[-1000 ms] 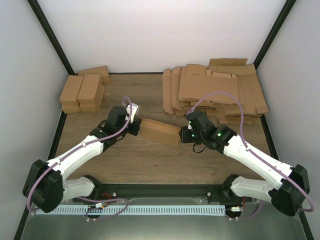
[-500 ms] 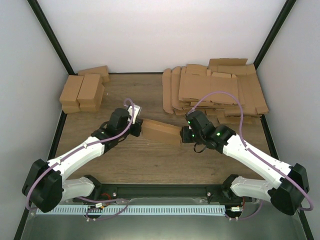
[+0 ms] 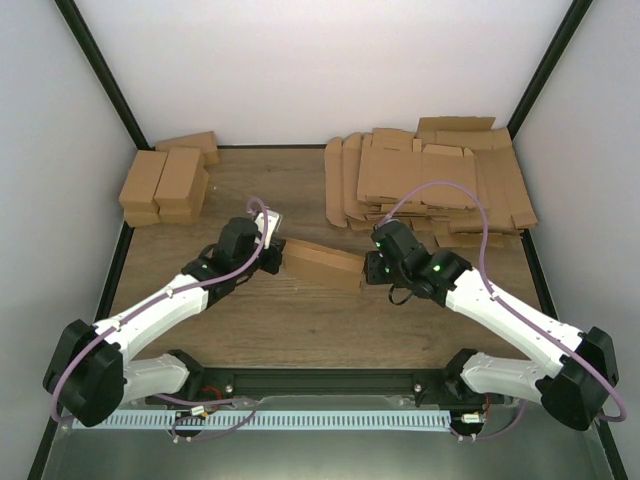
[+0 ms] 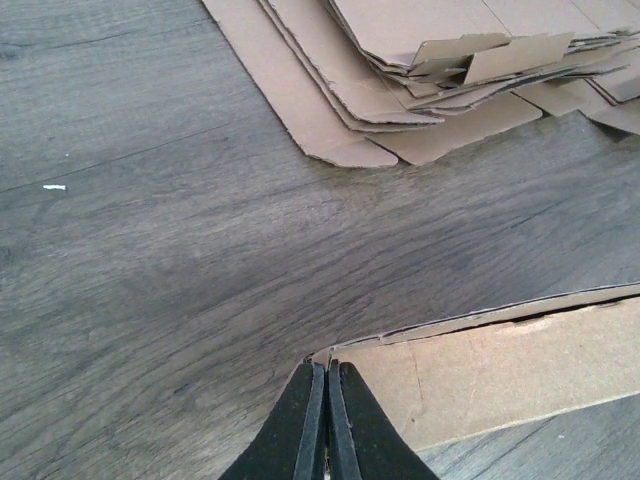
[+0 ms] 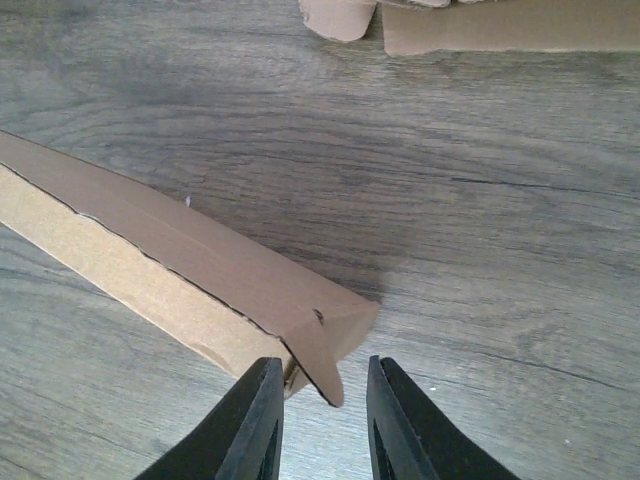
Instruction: Fold the paper box
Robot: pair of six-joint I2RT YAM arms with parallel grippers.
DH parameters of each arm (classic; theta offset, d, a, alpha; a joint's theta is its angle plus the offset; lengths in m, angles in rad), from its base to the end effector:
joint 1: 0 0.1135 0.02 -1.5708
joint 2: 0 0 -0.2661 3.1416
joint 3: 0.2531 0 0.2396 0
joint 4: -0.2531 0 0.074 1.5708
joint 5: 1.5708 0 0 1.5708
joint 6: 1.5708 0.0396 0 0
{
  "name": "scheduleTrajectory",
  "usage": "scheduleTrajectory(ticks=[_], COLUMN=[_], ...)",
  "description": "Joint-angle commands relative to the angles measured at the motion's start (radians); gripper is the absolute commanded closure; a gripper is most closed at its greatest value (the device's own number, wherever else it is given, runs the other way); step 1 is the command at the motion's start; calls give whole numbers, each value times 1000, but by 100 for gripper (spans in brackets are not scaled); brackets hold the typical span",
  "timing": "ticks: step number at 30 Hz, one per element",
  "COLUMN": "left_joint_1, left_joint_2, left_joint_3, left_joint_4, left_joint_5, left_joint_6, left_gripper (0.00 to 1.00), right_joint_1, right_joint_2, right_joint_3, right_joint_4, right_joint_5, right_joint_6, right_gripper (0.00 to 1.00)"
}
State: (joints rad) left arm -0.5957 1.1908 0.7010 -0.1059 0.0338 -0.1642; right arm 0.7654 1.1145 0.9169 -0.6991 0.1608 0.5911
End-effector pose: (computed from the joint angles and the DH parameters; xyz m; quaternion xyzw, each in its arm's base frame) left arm 0.2047 -0.1404 0.2407 0.1968 0.8612 -0.1876 0.4295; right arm 0.1577 0.1427 0.2773 -0.0554 0.9394 0.1478 0.3042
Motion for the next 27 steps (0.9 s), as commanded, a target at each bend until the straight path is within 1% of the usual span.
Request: scheduleTrajectory(ticks=[1, 7, 9, 11, 12, 20, 27], left_joint_1=[-6, -6, -7, -7, -7, -9, -14], left_joint_2=[-11, -13, -14, -18, -20, -26, -37], left_joint_3=[-15, -15, -17, -16, -17, -19, -45], left_joint_4=[-20, -20, -20, -21, -21, -22, 3], left_joint_5=[-2, -5, -3, -1, -2, -4, -7], left_joint_6=[-1, -1, -3, -4, -5, -7, -14], left_gripper=[96, 96, 96, 96, 96, 96, 96], right_joint_1=[9, 9, 8, 8, 9, 8, 8], right_joint_2=[18, 36, 36, 31, 28, 40, 44], right_joint_3=[21, 25, 25, 25, 26, 33, 38], right_joint_4=[39, 51, 54, 61, 63, 61, 40], right_joint_5=[-44, -84, -108, -131, -137, -133, -112], right_joint_6=[5, 11, 23, 45, 55, 77, 146], right_gripper=[76, 76, 82, 91, 92, 94, 96])
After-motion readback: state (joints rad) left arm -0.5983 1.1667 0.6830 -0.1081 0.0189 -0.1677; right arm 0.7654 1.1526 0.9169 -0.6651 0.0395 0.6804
